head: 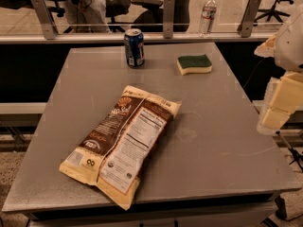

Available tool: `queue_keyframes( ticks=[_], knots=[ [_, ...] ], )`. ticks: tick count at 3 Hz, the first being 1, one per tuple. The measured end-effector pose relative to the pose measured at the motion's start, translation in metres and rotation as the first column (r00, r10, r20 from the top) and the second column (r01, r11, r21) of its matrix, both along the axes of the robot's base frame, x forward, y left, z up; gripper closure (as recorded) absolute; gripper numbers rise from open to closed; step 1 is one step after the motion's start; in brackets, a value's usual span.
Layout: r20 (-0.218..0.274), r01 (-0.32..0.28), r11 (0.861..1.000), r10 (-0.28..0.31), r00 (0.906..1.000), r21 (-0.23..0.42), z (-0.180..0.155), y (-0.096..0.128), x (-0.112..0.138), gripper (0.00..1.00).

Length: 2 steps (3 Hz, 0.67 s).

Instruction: Move brown chip bag near pepsi can

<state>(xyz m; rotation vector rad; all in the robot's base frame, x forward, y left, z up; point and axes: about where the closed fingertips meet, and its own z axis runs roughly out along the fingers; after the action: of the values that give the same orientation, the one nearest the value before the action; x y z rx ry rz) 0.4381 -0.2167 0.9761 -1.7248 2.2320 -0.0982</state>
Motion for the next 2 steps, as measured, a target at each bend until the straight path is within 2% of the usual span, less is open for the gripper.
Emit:
queue_keyframes(
  ticks=[1, 2],
  knots=[
    [0.000, 0.000, 1.000, 0.000, 1.0000, 0.000, 0.000, 0.000, 0.000, 0.00],
    [-0.003, -0.051, 0.999, 0.051, 0.9987, 0.017, -0.001, 0.017, 0.005, 0.00]
  ],
)
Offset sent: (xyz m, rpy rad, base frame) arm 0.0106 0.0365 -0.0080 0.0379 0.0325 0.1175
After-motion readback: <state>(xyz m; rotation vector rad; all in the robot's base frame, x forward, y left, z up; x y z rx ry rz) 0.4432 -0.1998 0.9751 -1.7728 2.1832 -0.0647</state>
